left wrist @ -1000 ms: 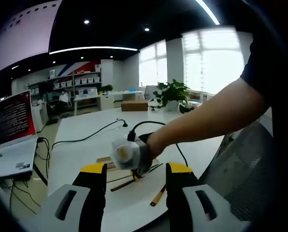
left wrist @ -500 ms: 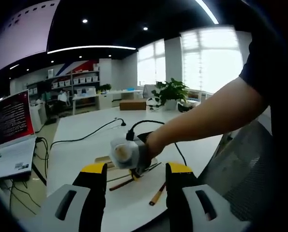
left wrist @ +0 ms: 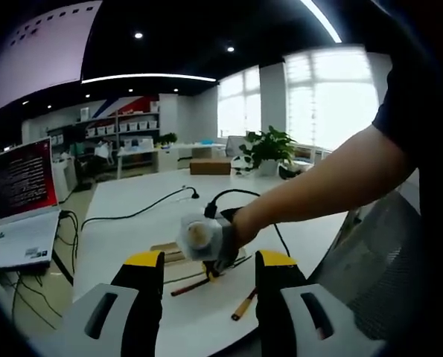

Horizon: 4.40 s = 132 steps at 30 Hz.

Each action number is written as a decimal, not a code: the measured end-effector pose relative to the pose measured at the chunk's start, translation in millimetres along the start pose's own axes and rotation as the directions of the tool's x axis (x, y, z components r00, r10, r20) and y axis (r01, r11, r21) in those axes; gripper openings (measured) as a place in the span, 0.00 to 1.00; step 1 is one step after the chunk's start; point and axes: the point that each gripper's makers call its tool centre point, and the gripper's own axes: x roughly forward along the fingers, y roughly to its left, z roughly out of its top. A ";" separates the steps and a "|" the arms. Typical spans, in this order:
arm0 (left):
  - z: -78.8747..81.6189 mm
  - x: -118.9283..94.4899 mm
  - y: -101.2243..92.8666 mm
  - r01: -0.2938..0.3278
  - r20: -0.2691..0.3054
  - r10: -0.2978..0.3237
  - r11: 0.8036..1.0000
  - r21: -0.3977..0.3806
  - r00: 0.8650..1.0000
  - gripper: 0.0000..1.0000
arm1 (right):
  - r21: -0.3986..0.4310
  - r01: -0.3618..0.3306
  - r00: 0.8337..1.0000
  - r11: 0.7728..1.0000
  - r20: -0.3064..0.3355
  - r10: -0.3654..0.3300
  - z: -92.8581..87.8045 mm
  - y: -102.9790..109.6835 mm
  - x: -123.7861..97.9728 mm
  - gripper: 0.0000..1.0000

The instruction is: Arrange the utensils inside the cutlery case until each visible utensil rests in its matching compartment.

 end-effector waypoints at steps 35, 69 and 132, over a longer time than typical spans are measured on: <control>-2.2 -0.2 1.3 0.003 -0.010 -0.003 1.000 0.011 1.000 0.50 | 0.029 -0.009 0.999 1.000 0.045 0.008 2.1 -1.2 -2.7 0.00; 4.0 1.5 -6.6 0.010 -0.014 -0.010 1.000 0.017 1.000 0.50 | 0.071 -0.011 0.994 0.997 0.109 0.003 0.9 -10.8 -28.0 0.00; -4.2 -1.7 2.5 0.004 -0.013 -0.004 1.000 0.007 1.000 0.50 | 0.127 0.243 0.954 0.962 0.148 -0.261 9.1 -98.5 -54.0 0.00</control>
